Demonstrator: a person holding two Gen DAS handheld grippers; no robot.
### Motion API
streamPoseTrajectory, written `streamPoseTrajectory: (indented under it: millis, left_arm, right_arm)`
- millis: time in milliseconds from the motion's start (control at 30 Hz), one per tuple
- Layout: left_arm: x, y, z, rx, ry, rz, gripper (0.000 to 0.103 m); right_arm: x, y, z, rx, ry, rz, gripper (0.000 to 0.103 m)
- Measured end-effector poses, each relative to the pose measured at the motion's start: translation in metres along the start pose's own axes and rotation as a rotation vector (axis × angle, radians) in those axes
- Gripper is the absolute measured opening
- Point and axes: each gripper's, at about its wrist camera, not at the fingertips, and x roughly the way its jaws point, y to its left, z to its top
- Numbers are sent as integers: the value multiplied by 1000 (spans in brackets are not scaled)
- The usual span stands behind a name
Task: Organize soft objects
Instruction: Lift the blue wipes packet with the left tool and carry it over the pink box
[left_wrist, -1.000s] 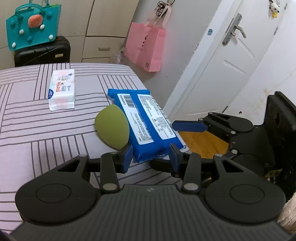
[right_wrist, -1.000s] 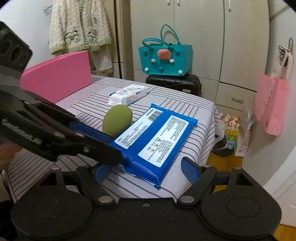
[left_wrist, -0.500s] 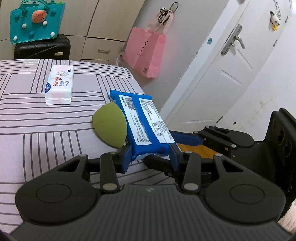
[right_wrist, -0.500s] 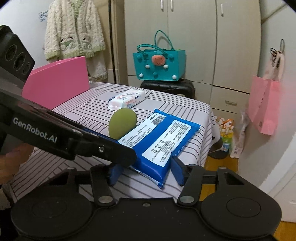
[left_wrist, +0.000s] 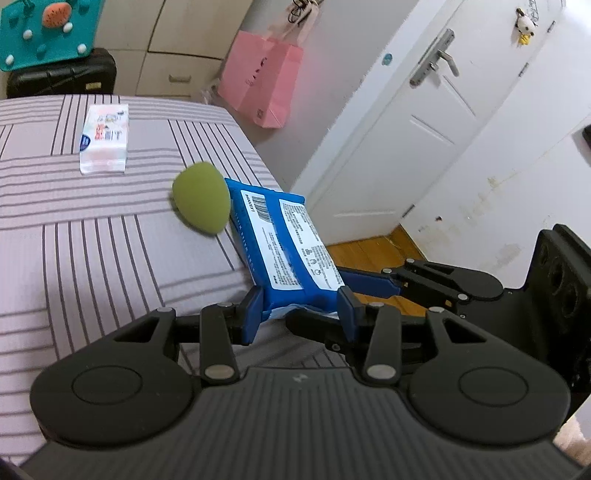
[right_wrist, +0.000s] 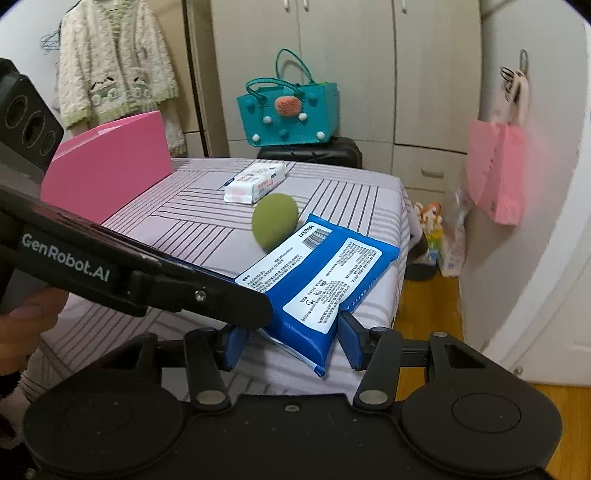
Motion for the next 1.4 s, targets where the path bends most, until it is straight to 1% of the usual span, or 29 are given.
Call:
streamPoseTrajectory:
  millis: [133,267,367,433,533,633,767,800,833,900,967,1167,1267,1400]
  left_arm:
    - [-9,0,-4,-5,47,-28,41]
    - [-23,5,-11,-45,97,-56,42]
    - [-29,2,-15,-39,133,-40,42]
    - [-30,-1,-16,-4,150,-15,42]
    - [-27,2,-12,2,142,20,42]
    - [-24,7,-7,12,105,48,42]
    - [-15,11,0,14,64,40,42]
    - [-13,10,-1,28,53,42,41]
    - [-11,9,0,47,45,48,35]
    - [-5,7,-2,79,66,53,34]
    - [-3,8,-4,63,69,29,33]
    - [-4,4,-7,44,77,8,33]
    - [-8,-4,-9,69,72,6,33]
    - [-16,-12,-12,98,80,15,33]
  right_arm:
    - [-11,9,-7,50,16,1,58]
    - [-20,19,-14,57,26,25,58]
    - [-22,25,-17,27,33,41,58]
    - [-23,25,-20,13,26,46,59]
    - [-19,23,-23,-15,22,36,61]
    - [-17,22,-24,-51,9,46,65]
    - [-15,23,-24,-94,-7,39,73]
    - [-15,22,-25,-99,-12,42,74]
    - [-16,22,-27,-99,-18,46,74]
    - [-15,21,-28,-82,-29,57,74]
    - [-14,22,-29,-92,-40,55,70]
    - [-17,26,-27,-65,-53,63,61]
    - [-22,31,-29,-59,-63,68,58]
    - [-29,39,-31,-40,-57,67,58]
